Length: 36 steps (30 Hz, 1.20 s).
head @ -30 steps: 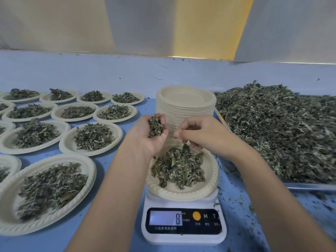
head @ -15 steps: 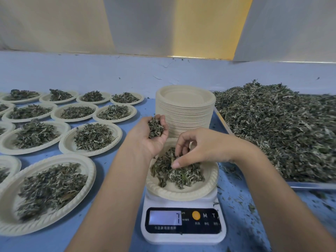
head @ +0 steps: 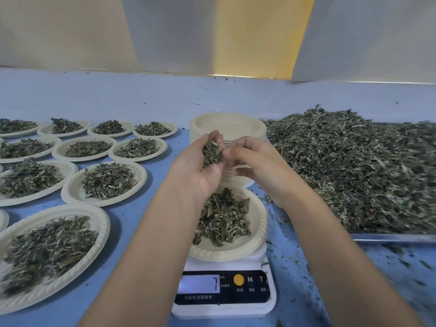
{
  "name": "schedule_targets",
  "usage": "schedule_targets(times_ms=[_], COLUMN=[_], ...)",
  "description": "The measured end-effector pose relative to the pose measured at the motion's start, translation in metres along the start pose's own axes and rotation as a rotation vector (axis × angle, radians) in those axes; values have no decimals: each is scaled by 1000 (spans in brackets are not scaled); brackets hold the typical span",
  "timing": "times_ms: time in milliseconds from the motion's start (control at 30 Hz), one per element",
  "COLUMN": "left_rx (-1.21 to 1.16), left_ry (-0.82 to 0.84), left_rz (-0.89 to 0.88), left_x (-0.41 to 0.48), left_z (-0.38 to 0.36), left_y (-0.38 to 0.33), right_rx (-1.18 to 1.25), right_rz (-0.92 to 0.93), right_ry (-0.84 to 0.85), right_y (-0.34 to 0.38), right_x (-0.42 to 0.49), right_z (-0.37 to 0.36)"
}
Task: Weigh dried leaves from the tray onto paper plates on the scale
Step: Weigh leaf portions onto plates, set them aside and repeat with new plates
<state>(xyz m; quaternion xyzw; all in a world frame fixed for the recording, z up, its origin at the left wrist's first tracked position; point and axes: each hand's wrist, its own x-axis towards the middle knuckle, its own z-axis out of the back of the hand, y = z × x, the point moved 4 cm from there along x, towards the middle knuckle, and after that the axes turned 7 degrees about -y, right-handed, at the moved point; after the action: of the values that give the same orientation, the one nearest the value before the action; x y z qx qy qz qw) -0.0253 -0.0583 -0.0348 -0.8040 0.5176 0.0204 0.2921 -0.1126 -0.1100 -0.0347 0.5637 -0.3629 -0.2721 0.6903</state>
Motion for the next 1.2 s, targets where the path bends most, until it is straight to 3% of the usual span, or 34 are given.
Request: schedule_targets(times_ms=[167, 333, 567, 667, 967, 1200], left_rx=[107, 239, 126, 202, 585, 507], left_ry=[26, 36, 26, 55, 151, 157], left_rz=[-64, 45, 263, 296, 97, 108], left_x=[0, 12, 26, 26, 24, 23], left_z=[-39, -59, -62, -63, -61, -54], left_y=[23, 77, 151, 170, 170, 158], right_rx=[565, 753, 744, 570, 219, 375], right_rz=[-88, -250, -327, -328, -158, -66], right_ry=[-252, -464, -689, -805, -920, -879], right_y=[0, -15, -42, -50, -53, -51], right_x=[3, 1, -11, -17, -23, -18], right_z=[17, 61, 122, 139, 156, 140])
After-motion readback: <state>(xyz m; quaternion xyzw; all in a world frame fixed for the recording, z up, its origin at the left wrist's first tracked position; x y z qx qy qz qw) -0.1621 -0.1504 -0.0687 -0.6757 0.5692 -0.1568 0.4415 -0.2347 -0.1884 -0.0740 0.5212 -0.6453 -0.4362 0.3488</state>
